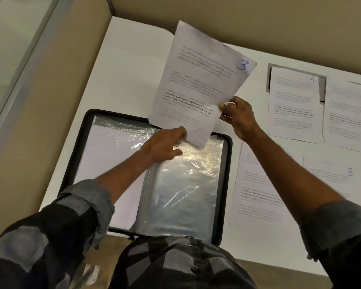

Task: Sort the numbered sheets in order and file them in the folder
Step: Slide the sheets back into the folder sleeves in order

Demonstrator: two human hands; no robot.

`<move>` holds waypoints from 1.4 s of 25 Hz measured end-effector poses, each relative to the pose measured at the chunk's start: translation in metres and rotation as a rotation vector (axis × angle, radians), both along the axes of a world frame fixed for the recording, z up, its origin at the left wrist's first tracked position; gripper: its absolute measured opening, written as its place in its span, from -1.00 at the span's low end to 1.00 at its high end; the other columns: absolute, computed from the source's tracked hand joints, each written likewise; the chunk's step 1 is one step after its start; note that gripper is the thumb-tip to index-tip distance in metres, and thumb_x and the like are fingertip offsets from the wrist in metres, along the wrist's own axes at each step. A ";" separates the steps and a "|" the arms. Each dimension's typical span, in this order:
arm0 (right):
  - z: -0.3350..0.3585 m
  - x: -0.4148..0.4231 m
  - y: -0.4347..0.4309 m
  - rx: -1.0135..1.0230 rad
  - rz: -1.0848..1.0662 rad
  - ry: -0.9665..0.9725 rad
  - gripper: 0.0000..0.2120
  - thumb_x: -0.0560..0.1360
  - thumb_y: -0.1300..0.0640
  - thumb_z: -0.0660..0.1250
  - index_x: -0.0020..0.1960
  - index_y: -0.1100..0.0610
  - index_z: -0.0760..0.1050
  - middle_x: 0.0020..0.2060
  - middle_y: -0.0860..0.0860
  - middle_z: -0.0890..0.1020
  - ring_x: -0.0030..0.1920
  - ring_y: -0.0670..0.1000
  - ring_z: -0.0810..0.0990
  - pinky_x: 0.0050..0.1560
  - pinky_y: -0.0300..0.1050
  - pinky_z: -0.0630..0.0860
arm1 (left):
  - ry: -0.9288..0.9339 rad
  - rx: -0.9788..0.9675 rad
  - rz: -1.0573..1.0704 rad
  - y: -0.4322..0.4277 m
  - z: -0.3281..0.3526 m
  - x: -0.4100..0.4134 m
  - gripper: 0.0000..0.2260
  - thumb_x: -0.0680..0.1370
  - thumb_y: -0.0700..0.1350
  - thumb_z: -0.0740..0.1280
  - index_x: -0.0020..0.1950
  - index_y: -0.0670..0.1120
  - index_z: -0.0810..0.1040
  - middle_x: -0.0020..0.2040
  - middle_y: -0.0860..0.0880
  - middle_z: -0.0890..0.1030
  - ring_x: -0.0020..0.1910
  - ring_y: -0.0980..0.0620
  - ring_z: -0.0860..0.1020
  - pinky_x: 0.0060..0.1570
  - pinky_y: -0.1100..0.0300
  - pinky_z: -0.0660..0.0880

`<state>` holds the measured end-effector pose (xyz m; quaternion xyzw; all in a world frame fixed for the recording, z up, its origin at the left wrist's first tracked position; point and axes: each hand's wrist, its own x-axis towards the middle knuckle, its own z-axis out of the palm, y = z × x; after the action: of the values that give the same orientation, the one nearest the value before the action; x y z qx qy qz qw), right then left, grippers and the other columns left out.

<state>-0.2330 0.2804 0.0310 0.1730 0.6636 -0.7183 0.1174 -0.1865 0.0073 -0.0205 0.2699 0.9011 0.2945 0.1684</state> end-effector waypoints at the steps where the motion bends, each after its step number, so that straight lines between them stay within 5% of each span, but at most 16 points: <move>1: 0.000 -0.003 0.003 0.032 0.020 -0.017 -0.75 0.58 0.30 0.38 0.25 0.23 0.51 0.11 0.14 0.70 0.10 0.09 0.71 0.08 -0.06 0.65 | -0.037 0.000 -0.002 -0.002 0.000 -0.001 -0.50 0.42 0.04 0.56 0.26 0.04 0.40 -0.04 0.09 0.60 -0.11 0.02 0.58 -0.10 0.09 0.50; 4: -0.001 -0.014 0.013 0.108 0.065 -0.042 -0.68 0.57 0.30 0.39 0.30 0.29 0.49 0.15 0.15 0.70 0.12 0.11 0.71 0.08 -0.04 0.66 | -0.039 -0.053 -0.072 -0.006 0.003 -0.011 -0.33 0.46 0.21 0.51 0.46 0.05 0.33 0.07 0.09 0.63 -0.04 0.05 0.59 -0.02 0.15 0.44; 7: 0.001 -0.023 0.016 0.164 0.101 -0.053 -0.69 0.57 0.31 0.39 0.29 0.30 0.49 0.10 0.11 0.71 0.06 0.06 0.73 0.03 -0.07 0.67 | 0.127 -0.232 -0.214 -0.015 0.007 -0.026 -0.38 0.52 0.37 0.32 0.46 0.04 0.41 0.12 0.05 0.67 0.10 -0.01 0.61 0.09 0.06 0.47; 12: 0.004 -0.032 0.021 0.165 0.123 -0.063 -0.74 0.56 0.31 0.41 0.23 0.27 0.50 0.07 0.11 0.72 0.05 0.06 0.74 0.01 -0.08 0.67 | 0.139 -0.371 -0.201 -0.022 0.016 -0.049 -0.71 0.59 0.18 0.35 0.19 0.03 0.62 0.06 0.05 0.68 0.12 -0.04 0.59 0.08 0.03 0.45; 19: -0.001 -0.031 0.032 0.126 0.169 -0.077 -0.65 0.58 0.30 0.39 0.36 0.23 0.49 0.13 0.12 0.71 0.13 0.09 0.71 0.10 -0.05 0.66 | 0.127 -0.412 -0.060 -0.025 0.016 -0.054 -0.78 0.52 0.15 0.44 0.11 0.11 0.68 0.09 0.07 0.64 0.16 -0.01 0.56 0.18 -0.01 0.32; 24: -0.010 -0.029 0.041 0.083 0.200 -0.093 -0.61 0.58 0.29 0.38 0.40 0.19 0.49 0.15 0.07 0.71 0.17 0.08 0.69 0.11 -0.06 0.64 | -0.030 -0.190 0.018 -0.033 0.015 -0.057 -0.87 0.45 0.01 0.57 -0.08 0.05 0.68 0.33 0.10 0.46 0.27 -0.01 0.48 0.20 0.04 0.41; 28: -0.013 -0.032 0.049 0.064 0.228 -0.116 -0.58 0.59 0.28 0.37 0.44 0.18 0.46 0.08 -0.02 0.73 0.17 0.05 0.68 0.20 -0.01 0.62 | -0.180 -0.033 0.156 -0.041 0.013 -0.054 -0.74 0.38 -0.01 0.64 0.03 0.04 0.73 0.63 0.17 0.15 0.49 0.15 0.24 0.41 0.19 0.25; 31: -0.017 -0.032 0.045 0.073 0.259 -0.126 -0.58 0.60 0.30 0.36 0.44 0.19 0.45 -0.05 -0.10 0.74 0.12 -0.01 0.69 0.22 -0.01 0.61 | -0.287 0.024 0.233 -0.038 0.013 -0.056 -0.46 0.32 -0.06 0.68 0.27 -0.05 0.65 0.55 0.07 0.36 0.43 0.16 0.36 0.31 0.30 0.35; 33: -0.019 -0.032 0.040 0.083 0.260 -0.114 -0.59 0.60 0.30 0.35 0.44 0.18 0.46 0.02 -0.05 0.74 0.12 0.00 0.69 0.18 -0.04 0.63 | -0.288 0.033 0.241 -0.037 0.012 -0.058 -0.52 0.32 -0.12 0.68 0.20 -0.06 0.66 0.44 0.08 0.48 0.23 0.20 0.51 0.06 0.50 0.36; 35: -0.021 -0.033 0.037 0.093 0.262 -0.102 -0.60 0.61 0.29 0.34 0.43 0.17 0.47 0.12 0.01 0.71 0.15 0.03 0.69 0.12 -0.07 0.64 | -0.229 -0.030 0.193 -0.037 0.011 -0.061 -0.67 0.32 -0.10 0.67 0.02 -0.02 0.68 0.25 0.09 0.57 -0.03 0.25 0.56 -0.10 0.48 0.40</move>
<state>-0.2658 0.3179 0.0104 0.1266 0.7062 -0.6555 0.2356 -0.2470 -0.0293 -0.0099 0.1443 0.9020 0.3247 0.2453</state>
